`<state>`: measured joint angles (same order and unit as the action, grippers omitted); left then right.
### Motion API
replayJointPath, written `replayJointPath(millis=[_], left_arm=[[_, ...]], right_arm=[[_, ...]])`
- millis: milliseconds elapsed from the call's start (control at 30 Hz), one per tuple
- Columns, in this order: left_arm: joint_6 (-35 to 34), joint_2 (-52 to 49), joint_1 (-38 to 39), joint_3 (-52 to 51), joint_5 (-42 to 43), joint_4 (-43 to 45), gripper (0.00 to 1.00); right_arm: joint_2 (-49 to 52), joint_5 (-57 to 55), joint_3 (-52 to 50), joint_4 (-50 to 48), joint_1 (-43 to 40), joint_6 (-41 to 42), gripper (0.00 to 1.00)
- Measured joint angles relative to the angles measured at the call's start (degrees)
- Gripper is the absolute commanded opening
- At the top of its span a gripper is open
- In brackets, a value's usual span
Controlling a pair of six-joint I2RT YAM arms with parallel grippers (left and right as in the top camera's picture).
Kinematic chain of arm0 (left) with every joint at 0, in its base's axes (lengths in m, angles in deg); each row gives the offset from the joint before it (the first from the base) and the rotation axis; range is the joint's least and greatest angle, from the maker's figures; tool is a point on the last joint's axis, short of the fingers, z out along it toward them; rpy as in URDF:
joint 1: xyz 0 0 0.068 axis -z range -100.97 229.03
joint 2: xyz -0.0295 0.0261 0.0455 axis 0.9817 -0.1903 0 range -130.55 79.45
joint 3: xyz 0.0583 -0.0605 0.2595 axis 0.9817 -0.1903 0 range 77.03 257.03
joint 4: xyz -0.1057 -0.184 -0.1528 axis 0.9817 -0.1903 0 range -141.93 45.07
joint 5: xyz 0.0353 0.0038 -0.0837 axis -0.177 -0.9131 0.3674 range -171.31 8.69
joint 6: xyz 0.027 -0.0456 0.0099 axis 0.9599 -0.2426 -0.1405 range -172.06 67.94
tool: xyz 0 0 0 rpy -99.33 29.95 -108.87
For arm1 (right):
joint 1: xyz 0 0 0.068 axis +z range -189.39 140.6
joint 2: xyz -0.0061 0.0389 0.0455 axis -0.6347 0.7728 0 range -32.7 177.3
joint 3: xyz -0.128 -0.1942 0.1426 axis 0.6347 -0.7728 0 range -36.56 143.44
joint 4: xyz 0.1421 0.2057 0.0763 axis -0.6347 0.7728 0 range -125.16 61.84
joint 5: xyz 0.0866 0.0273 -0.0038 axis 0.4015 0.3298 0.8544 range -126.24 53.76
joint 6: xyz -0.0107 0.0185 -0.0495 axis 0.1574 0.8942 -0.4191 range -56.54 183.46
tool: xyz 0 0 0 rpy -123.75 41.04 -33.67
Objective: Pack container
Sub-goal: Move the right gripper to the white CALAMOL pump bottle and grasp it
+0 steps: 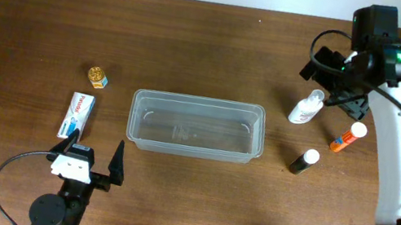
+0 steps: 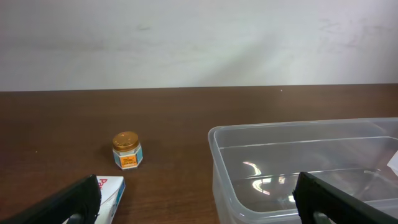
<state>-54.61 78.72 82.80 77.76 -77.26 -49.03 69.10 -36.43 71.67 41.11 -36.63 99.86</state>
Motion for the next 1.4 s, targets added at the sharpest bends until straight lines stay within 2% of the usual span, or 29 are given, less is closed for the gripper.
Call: replayJointPath(millis=[667, 700, 800, 833, 1200, 1400], left_arm=[[-0.02, 0.0, 0.0, 0.0, 0.0, 0.0, 0.99], [-0.02, 0.0, 0.0, 0.0, 0.0, 0.0, 1.0], [-0.02, 0.0, 0.0, 0.0, 0.0, 0.0, 0.99], [-0.02, 0.0, 0.0, 0.0, 0.0, 0.0, 0.99], [0.0, 0.0, 0.0, 0.0, 0.0, 0.0, 1.0], [-0.02, 0.0, 0.0, 0.0, 0.0, 0.0, 0.99]], right_arm=[[15.21, -0.46, 0.07, -2.62, -2.95, 2.47, 0.99], [16.0, -0.48, 0.07, -2.82, -3.08, 2.47, 0.96], [17.79, -0.46, 0.07, -3.15, -3.15, 2.34, 0.69], [18.29, -0.48, 0.07, -3.13, -3.15, 2.25, 0.64], [19.04, -0.46, -0.02, -3.06, -3.15, 2.62, 0.62], [19.04, -0.48, -2.54, -4.96, -3.15, 2.56, 0.53]])
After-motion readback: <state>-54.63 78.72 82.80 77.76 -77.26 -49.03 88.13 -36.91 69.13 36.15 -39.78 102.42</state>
